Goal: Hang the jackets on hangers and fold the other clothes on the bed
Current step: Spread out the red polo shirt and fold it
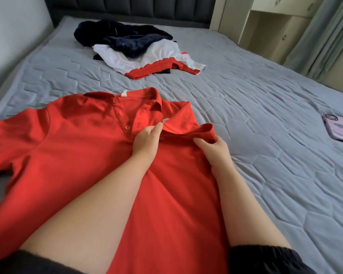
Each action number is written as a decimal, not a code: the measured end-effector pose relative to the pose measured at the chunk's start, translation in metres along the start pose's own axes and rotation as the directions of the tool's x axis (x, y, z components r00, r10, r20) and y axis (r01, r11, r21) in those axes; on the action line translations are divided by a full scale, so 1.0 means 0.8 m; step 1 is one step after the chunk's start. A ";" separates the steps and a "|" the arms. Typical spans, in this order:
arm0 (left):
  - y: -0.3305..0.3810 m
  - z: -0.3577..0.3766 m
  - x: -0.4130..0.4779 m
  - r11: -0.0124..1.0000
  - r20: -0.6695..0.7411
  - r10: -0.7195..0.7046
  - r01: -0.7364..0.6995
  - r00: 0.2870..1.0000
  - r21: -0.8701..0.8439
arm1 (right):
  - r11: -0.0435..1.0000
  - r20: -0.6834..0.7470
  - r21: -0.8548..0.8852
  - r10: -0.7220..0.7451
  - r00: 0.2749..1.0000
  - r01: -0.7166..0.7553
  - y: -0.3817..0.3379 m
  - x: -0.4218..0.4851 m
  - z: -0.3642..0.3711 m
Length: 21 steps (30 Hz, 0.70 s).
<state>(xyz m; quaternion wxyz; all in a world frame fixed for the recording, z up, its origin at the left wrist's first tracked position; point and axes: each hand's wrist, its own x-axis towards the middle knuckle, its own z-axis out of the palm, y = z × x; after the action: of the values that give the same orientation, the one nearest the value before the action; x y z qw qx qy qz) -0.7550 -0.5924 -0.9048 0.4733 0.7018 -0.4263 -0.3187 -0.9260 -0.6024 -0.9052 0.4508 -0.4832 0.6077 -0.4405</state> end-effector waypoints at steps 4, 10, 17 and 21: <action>0.007 0.021 0.009 0.997 0.011 -0.081 0.081 0.997 0.011 | 0.993 -0.064 -0.065 -0.106 0.992 0.101 0.012 0.010 0.006; -0.002 0.008 0.023 0.907 -0.171 -0.184 0.100 0.968 -0.409 | 0.959 -0.265 -0.151 -0.271 0.925 0.238 0.014 0.006 0.006; -0.017 -0.002 0.026 0.882 -0.213 -0.154 0.037 0.965 -0.470 | 0.767 -0.193 -0.418 -0.599 0.777 0.487 0.013 -0.010 0.017; -0.012 0.005 0.006 0.991 -0.290 0.081 -0.109 0.954 -0.080 | 0.560 0.021 -0.527 -0.744 0.668 0.640 0.011 -0.019 0.015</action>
<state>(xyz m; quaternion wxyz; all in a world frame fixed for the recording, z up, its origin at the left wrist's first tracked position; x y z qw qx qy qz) -0.7533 -0.5966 -0.9150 0.5776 0.6959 -0.3711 -0.2106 -0.9137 -0.5872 -0.9141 0.0368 -0.7330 0.5006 -0.4591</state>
